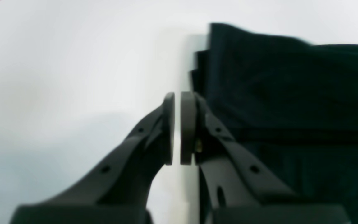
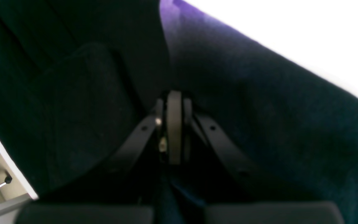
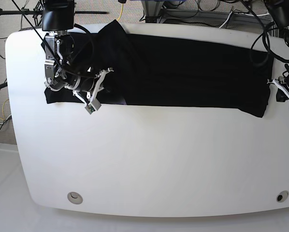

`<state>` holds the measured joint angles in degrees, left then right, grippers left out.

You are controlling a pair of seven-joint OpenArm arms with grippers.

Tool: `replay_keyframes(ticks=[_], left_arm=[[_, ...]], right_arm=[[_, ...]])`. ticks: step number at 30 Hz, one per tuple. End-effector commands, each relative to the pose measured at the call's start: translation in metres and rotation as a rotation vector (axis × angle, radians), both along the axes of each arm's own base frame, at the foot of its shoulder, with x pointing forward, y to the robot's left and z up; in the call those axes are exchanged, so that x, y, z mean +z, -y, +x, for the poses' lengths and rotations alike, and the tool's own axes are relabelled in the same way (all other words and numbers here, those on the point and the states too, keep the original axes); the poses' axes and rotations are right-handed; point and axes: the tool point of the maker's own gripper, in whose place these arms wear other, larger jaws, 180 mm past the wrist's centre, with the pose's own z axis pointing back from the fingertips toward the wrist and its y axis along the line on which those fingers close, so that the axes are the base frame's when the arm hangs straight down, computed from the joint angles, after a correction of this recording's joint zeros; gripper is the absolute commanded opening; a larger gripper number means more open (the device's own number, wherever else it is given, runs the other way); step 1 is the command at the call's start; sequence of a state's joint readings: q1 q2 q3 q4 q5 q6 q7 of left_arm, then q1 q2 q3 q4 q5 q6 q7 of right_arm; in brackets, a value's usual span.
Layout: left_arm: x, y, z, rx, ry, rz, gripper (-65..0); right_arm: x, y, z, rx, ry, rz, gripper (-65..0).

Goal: Fold the T-shirt properly

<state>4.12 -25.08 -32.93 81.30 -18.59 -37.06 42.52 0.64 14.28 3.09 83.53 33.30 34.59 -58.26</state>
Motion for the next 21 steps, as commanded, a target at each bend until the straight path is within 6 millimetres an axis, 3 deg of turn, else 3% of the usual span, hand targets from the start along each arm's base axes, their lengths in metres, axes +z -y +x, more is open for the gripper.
replay_keyframes(ticks=[1, 15, 18, 21], left_arm=[[0.012, -0.002, 0.01, -0.015, 0.044, -0.008, -65.0], [0.007, 0.007, 0.018, -0.064, 0.035, -0.043, -65.0], [0.004, 0.004, 0.019, -0.034, 0.038, -0.094, -57.3], [-0.002, 0.003, 0.018, -0.017, 0.016, -0.138, -42.3]], right_arm=[[0.0, 0.01, 0.002, 0.004, -0.003, -0.047, -65.0], [-0.001, 0.01, 0.001, 0.004, -0.003, -0.051, -65.0], [0.002, 0.009, 0.004, 0.005, 0.006, -0.041, -65.0], [0.002, 0.008, 0.005, 0.007, 0.008, -0.041, -65.0]])
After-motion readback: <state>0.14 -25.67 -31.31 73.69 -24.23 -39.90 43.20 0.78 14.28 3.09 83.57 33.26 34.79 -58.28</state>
